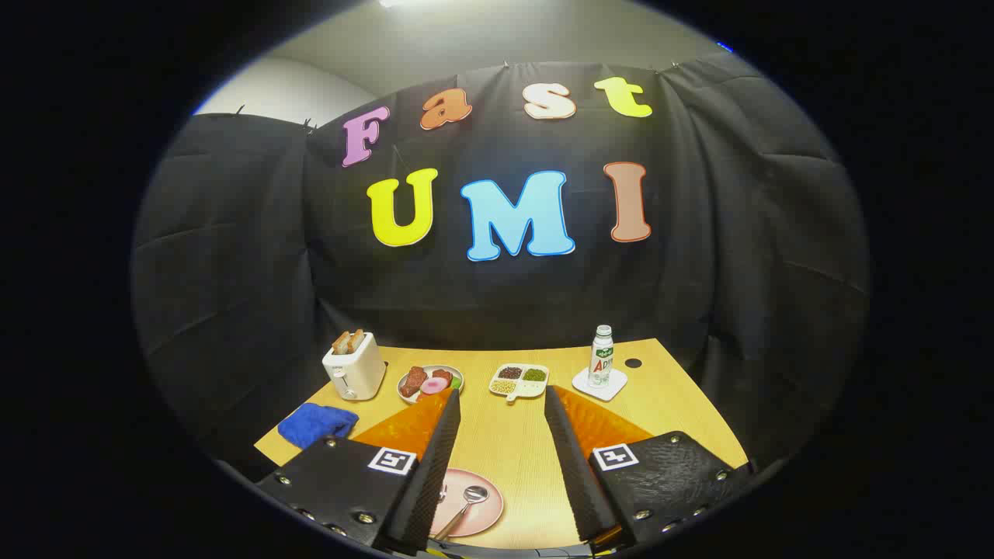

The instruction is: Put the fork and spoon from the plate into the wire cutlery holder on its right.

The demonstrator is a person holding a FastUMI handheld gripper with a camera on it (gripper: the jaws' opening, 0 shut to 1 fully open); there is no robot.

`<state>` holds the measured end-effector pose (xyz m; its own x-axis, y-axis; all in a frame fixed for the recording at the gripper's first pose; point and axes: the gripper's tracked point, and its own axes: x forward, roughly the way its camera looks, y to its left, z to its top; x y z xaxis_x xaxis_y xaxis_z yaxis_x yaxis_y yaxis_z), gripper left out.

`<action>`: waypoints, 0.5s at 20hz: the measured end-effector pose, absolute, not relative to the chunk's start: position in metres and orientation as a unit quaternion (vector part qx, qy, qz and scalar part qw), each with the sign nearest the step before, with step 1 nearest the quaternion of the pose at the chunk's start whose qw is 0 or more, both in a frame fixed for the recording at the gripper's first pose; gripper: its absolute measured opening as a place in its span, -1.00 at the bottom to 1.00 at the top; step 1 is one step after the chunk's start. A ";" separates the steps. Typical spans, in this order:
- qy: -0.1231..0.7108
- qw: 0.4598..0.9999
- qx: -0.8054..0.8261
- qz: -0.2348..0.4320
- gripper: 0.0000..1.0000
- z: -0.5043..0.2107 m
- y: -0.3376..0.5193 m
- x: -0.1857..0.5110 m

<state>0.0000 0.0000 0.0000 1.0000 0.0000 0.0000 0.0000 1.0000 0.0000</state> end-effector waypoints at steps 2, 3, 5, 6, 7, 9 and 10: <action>0.001 1.000 0.002 -0.002 0.36 -0.002 0.000 0.001; 0.001 1.000 0.003 -0.003 0.36 -0.003 0.001 0.001; 0.003 1.000 0.004 -0.002 0.36 -0.005 0.002 0.001; 0.004 1.000 0.005 -0.002 0.36 -0.006 0.003 0.002; 0.007 1.000 0.006 -0.001 0.36 -0.009 0.004 0.003; 0.012 1.000 0.010 0.002 0.36 -0.013 0.007 0.004; 0.014 1.000 0.011 0.003 0.36 -0.014 0.008 0.005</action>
